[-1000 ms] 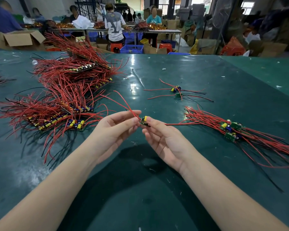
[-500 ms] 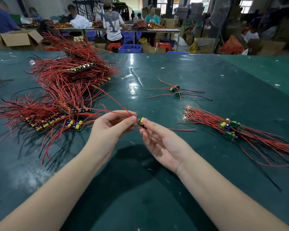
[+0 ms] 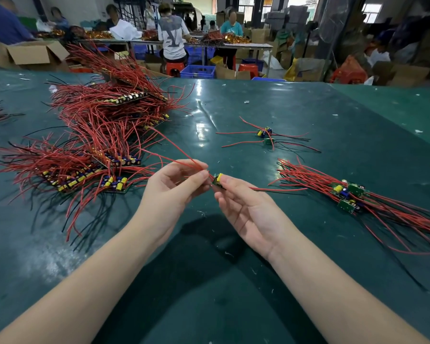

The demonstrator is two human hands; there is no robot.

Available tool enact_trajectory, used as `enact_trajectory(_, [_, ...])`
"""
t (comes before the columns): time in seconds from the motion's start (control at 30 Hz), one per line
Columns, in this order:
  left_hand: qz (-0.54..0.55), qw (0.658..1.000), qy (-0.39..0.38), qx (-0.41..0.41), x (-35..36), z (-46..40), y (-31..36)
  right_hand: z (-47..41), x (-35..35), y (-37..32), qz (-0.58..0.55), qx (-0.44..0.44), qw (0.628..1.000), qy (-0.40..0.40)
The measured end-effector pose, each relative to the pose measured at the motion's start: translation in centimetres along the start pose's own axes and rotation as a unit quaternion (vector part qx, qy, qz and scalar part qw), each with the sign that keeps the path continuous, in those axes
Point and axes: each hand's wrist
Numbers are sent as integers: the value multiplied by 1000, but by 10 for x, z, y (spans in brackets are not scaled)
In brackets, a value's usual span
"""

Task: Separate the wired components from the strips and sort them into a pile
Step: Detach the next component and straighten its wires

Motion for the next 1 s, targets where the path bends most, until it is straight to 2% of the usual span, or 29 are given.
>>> enact_trajectory(0.2, [-48, 998, 18, 22, 0, 0, -1, 1, 2, 0, -4, 23, 1000, -2])
enact_trajectory(0.33, [2, 1000, 20, -17, -1, -1, -1, 0, 0, 3, 22, -36, 999, 5])
enact_trajectory(0.5, [32, 995, -14, -94, -2, -1, -1, 0, -2, 6, 144, -148, 978, 30])
enact_trajectory(0.63, [29, 996, 15, -82, -2, -2, -2, 1, -3, 5, 264, -196, 944, 36])
enact_trajectory(0.73, [30, 996, 32, -77, -4, -3, 1, 1, -2, 4, 308, -212, 927, 31])
enact_trajectory(0.83, [38, 996, 26, -82, -3, -2, 3, 2, -1, 4, 279, -195, 940, 30])
enact_trajectory(1.0, [87, 992, 5, -90, -6, -4, 7, 2, 2, 2, 145, -101, 984, 12])
Point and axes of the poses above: each hand's wrist, its own z-axis away from the middle knuckle, its own x-axis out of the palm, y = z × x, and after that the axes turned 9 degrees about -y, right-handed
